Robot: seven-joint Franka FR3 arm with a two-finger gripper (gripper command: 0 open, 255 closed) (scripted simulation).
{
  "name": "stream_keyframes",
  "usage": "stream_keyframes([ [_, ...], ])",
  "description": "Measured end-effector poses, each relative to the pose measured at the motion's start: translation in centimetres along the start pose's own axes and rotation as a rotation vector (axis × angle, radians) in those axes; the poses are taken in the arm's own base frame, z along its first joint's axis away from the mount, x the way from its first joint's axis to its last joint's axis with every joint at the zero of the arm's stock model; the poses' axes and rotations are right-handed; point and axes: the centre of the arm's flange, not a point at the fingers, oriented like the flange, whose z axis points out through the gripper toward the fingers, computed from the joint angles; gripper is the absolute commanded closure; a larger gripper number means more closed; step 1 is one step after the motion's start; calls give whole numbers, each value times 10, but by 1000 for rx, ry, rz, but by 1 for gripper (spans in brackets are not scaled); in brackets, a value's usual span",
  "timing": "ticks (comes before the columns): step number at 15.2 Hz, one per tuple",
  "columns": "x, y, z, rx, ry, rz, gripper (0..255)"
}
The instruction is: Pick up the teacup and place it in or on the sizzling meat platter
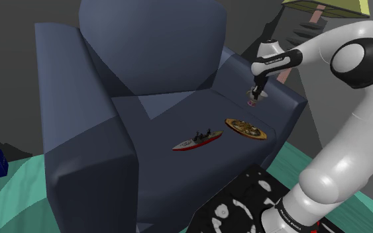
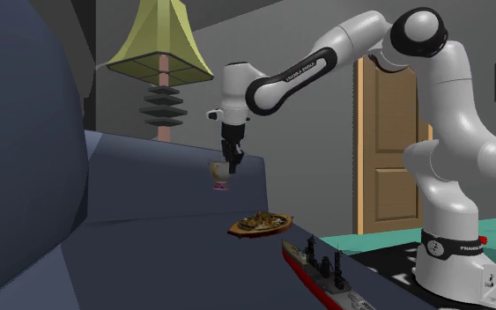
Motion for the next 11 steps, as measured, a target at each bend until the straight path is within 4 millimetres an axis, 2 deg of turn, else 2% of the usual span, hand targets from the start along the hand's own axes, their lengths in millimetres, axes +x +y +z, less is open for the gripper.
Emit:
stream_keyframes([
  [3,0,5,-14,0,0,0,255],
  [5,-9,-5,-24,1,0,-1,255],
  [11,-40,-64,-61,1,0,-1,255],
])
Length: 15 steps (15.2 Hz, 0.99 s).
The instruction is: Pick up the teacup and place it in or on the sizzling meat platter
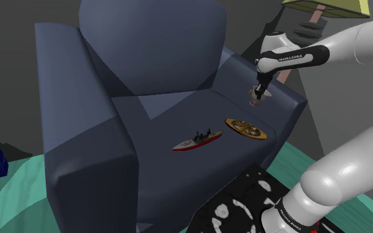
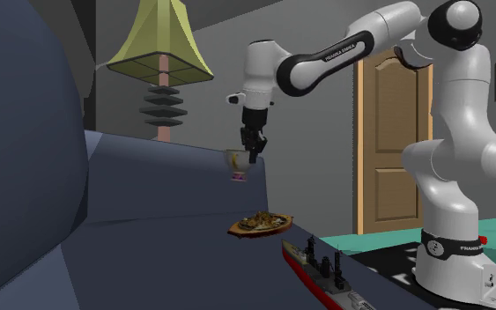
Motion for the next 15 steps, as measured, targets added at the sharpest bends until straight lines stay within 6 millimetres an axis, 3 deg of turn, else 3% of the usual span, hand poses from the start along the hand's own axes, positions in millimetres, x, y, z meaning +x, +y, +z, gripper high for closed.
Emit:
stream_keyframes([
  [7,-36,-67,-37,-1,0,0,255],
  [15,-36,-88,-3,-1,-1,0,255],
])
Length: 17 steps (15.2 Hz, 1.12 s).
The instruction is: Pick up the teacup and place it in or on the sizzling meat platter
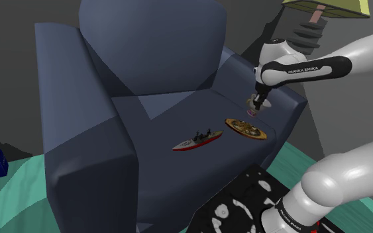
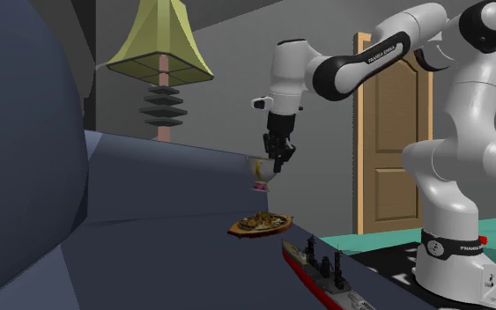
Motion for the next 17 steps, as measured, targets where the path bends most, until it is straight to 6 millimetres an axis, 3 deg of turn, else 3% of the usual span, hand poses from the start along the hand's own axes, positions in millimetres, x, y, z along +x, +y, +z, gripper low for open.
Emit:
stream_keyframes([
  [11,5,-20,53,0,0,0,255],
  [17,7,-22,56,-1,3,0,255],
])
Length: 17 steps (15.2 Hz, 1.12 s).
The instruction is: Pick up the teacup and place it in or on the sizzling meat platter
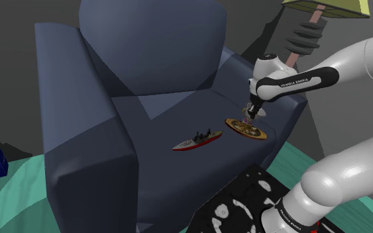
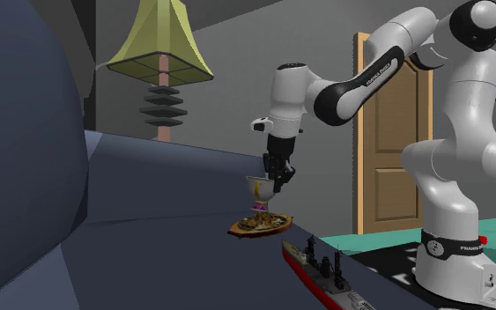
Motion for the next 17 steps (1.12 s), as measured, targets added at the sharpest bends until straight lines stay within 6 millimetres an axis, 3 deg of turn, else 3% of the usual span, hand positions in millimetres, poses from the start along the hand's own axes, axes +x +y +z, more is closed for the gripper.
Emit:
stream_keyframes([
  [1,0,0,0,0,0,0,255],
  [2,0,0,0,0,0,0,0],
  [8,0,0,1,1,-2,0,0],
  [13,1,2,-42,0,-1,0,0],
  [17,0,0,-48,1,-2,0,0],
])
